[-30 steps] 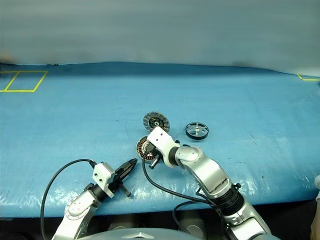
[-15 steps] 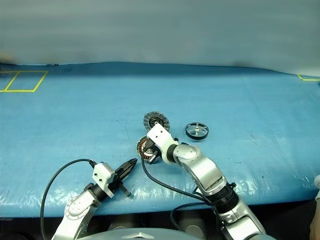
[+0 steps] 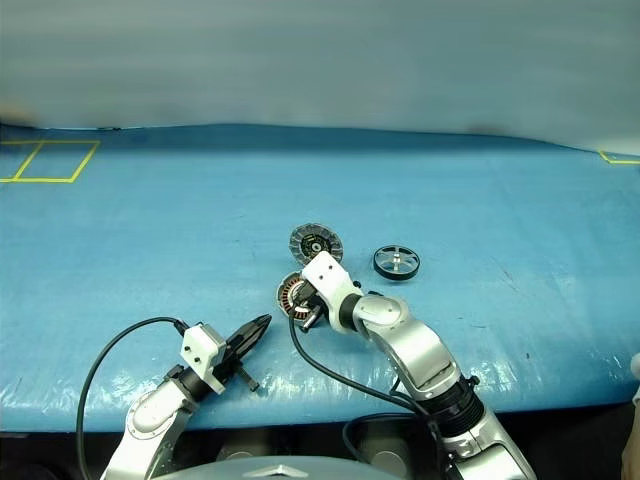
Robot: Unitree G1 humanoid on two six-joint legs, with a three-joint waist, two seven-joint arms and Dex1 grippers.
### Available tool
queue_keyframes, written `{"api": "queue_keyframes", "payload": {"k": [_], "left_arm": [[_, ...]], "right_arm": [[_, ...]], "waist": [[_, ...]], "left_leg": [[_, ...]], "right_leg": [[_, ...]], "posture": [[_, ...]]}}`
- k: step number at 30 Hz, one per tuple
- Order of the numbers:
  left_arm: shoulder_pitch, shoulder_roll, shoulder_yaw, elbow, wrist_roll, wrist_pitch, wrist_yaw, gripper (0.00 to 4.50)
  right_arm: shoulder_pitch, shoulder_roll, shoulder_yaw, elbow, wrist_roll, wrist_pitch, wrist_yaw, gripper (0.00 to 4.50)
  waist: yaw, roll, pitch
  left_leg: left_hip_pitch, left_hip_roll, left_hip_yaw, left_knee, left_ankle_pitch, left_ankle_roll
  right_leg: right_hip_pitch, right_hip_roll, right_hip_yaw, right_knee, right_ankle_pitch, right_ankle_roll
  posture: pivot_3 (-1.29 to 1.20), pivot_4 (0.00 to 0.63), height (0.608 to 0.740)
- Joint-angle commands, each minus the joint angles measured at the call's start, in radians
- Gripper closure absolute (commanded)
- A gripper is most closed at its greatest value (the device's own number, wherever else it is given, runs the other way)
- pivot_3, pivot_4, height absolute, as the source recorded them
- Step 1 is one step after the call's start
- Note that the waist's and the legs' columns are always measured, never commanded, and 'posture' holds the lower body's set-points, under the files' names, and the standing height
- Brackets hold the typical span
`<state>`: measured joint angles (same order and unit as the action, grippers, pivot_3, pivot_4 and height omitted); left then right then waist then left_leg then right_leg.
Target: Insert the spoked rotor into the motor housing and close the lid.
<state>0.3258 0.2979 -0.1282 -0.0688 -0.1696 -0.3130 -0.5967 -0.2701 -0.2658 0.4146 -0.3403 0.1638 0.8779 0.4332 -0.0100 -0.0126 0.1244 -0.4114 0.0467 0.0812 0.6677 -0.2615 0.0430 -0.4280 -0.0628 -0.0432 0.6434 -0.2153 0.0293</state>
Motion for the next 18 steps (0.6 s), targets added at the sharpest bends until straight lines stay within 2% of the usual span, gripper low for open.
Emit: {"api": "queue_keyframes", "payload": {"k": [1,18], "left_arm": [[-0.005,0.001,0.004,0.0,-0.011,-0.02,-0.008,4.5],[-0.007,0.0,0.005,-0.011,-0.011,-0.008,-0.012,4.5]], "right_arm": [[0.015,-0.004,-0.033,-0.015,-0.004,0.011,-0.02,4.48],[0.006,0.027,-0.09,-0.109,0.037,0.027,-0.037,4.48]], "waist": [[0.0,0.0,0.0],[-0.002,0.0,0.0]], "left_leg": [[0.0,0.0,0.0,0.0,0.0,0.0],[-0.002,0.0,0.0,0.0,0.0,0.0]], "right_leg": [[0.0,0.0,0.0,0.0,0.0,0.0],[0.0,0.001,0.0,0.0,0.0,0.0]], "posture": [[0.0,0.15,0.74],[0.0,0.15,0.74]]}}
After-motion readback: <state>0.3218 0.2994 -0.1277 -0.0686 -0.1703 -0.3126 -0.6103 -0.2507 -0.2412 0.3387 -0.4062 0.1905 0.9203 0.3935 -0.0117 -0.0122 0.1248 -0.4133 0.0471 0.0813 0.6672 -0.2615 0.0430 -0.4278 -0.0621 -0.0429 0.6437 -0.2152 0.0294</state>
